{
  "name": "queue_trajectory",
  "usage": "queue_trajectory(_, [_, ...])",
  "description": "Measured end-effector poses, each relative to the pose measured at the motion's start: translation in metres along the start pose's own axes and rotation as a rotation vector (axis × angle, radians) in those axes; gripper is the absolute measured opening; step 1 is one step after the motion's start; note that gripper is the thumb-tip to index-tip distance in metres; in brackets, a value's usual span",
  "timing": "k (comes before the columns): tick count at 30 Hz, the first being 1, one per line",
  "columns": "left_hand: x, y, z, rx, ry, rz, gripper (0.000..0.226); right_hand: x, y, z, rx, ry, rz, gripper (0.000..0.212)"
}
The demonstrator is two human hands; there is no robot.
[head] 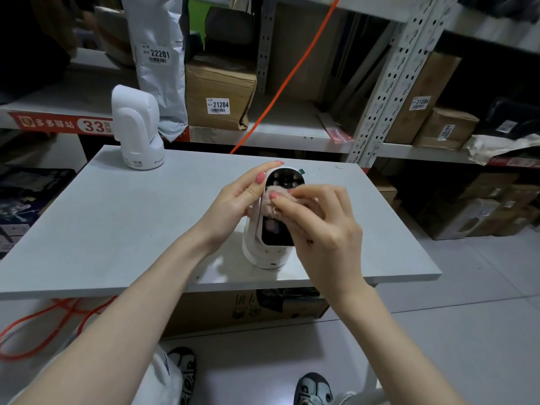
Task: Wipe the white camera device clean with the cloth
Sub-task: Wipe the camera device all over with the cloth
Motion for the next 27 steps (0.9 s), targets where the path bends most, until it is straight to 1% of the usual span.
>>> queue_trajectory(2, [-0.002,0.000,0.000,-0.002,-0.001,-0.007,0.030,0.002,-0.003,-0.004,0.044,-0.014,-0.022,0.014])
queue_trajectory(5, [-0.003,0.001,0.001,-0.009,0.011,-0.005,0.028,0.005,0.001,-0.002,0.054,-0.048,-0.023,0.015])
queue_trajectory(11, [-0.001,0.001,-0.005,0.036,0.016,-0.041,0.039,0.004,0.024,0.014,-0.046,-0.073,0.090,0.015])
queue_trajectory(13, [-0.001,0.000,-0.005,0.032,0.026,-0.050,0.038,0.004,0.025,0.015,-0.074,-0.064,0.101,0.015])
queue_trajectory(15, [-0.002,-0.001,-0.003,0.027,0.018,-0.060,0.035,0.003,0.021,0.010,-0.075,-0.055,0.095,0.015])
queue_trajectory(18, [-0.003,-0.004,-0.002,0.032,-0.009,-0.068,0.029,-0.001,0.009,-0.005,-0.017,-0.052,0.046,0.014])
queue_trajectory(22, [-0.001,-0.003,-0.004,0.044,0.021,-0.086,0.038,0.000,0.004,-0.009,0.032,-0.071,0.010,0.016])
queue_trajectory(24, [0.000,-0.004,-0.003,0.047,0.015,-0.089,0.038,0.001,0.008,-0.005,0.030,-0.079,0.013,0.016])
queue_trajectory(27, [-0.001,-0.005,-0.001,0.051,-0.011,-0.092,0.033,0.004,0.018,0.004,-0.022,-0.101,0.069,0.015])
Point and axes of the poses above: each hand's wrist, its own y-axis away from the middle knuckle, its own x-axis out of the palm, z = x × y, the point moved 8 cm from there along -y, towards the middle knuckle, and after that the axes turned 6 degrees about -z, right-handed, at the moved point
